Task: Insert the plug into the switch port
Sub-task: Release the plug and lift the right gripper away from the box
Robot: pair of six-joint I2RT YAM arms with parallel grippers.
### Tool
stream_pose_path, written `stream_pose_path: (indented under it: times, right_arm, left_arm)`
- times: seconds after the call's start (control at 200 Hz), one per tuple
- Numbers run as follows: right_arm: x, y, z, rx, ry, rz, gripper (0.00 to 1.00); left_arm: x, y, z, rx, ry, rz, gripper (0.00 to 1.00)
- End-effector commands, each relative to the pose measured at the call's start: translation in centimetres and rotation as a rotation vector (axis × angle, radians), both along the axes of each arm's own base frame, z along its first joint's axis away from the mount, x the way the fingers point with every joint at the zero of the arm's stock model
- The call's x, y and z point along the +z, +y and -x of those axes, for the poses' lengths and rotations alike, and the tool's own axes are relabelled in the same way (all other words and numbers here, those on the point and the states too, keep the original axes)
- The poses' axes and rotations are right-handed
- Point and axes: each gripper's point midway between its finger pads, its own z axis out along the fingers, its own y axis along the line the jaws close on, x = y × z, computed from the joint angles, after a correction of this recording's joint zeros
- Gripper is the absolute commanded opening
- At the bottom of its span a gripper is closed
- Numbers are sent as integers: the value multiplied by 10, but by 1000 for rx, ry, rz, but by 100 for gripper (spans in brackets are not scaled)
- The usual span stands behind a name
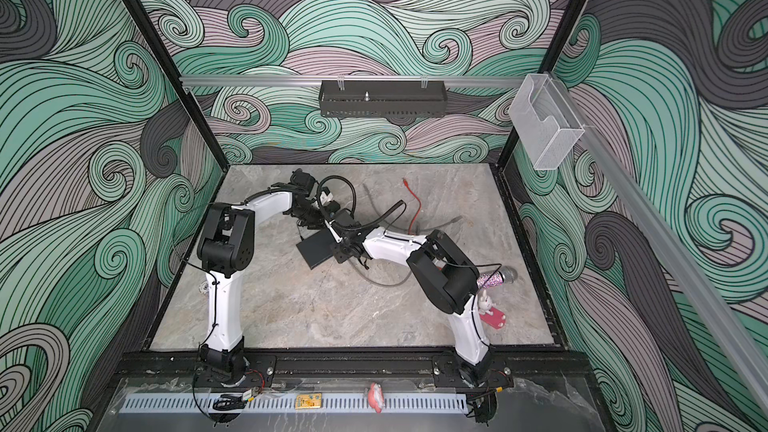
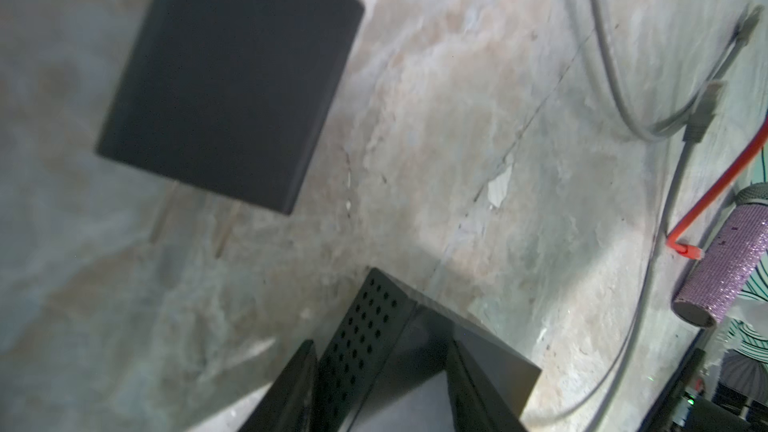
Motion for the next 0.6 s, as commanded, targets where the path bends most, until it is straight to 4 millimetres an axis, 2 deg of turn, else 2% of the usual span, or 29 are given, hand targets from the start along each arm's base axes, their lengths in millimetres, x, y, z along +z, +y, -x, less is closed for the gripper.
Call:
stream_pose_path:
  times: [0.0,0.27,0.445,0.595]
  right_arm:
    - [31,2,-6,-10,-80,-70,27]
    - [47,-29,10,-33,-69,-63,30]
    - [55,-66,12,-102,-18,-91,30]
    - [65,-99,9,-165,-19,-91,31]
  left_arm:
    - [-17,7,27,7,155,-54,50]
    - [2,13,8,25,107,-70,51]
    - [23,14,-5,25,62,-79,52]
    - [51,13,-16,32,1,-73,53]
